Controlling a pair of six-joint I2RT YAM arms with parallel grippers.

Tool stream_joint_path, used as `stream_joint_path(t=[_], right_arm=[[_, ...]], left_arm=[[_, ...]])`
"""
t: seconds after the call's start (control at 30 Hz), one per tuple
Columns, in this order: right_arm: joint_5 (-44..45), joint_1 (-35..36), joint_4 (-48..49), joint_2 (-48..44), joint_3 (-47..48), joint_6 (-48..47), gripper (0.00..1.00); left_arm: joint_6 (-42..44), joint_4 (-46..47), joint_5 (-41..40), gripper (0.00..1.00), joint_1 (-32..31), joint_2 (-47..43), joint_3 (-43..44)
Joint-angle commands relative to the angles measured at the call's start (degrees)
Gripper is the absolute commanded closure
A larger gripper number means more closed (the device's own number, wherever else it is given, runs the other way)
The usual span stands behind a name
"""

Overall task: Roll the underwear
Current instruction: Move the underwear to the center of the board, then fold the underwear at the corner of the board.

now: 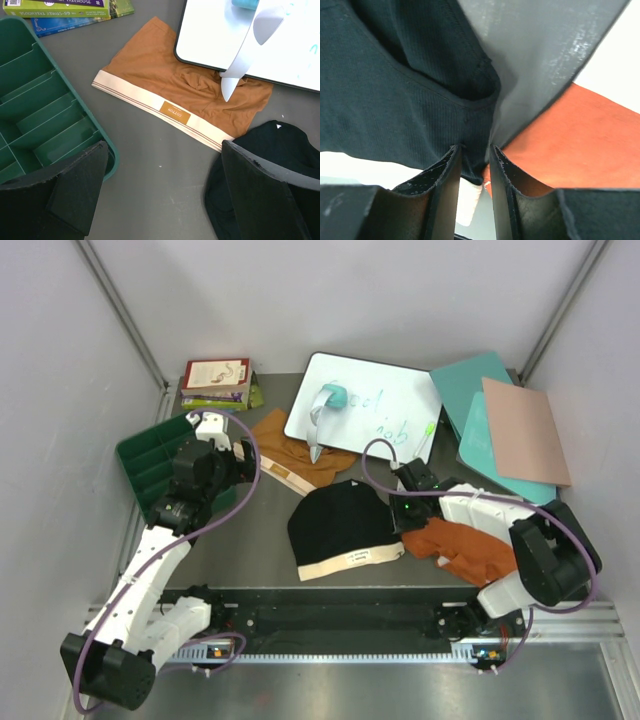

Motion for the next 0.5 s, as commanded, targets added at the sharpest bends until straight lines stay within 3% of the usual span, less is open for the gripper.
stream_joint_path(t=[0.0, 0.27, 0.4, 0.47], right_arm=[[-2.25, -0.20, 2.73, 1.57, -0.26, 0.54, 0.71], [2.66, -0.20, -0.96, 4.21, 1.14, 1.16, 0.84], [5.38, -0.20, -3.15, 3.86, 2.37, 1.07, 1.00], [5.57, -0.20, -4.29, 2.99, 3.34, 0.89, 1.00]], left_arm=[[-0.18, 1.11, -0.65, 0.01, -0.24, -0.77, 0.90], [-0.18, 1.02, -0.74, 0.01, -0.33, -0.77, 0.90], [-0.18, 1.02, -0.74, 0.01, -0.42, -0.94, 0.90], [-0.18, 1.11, -0.74, 0.01, -0.42, -0.86, 0.99]])
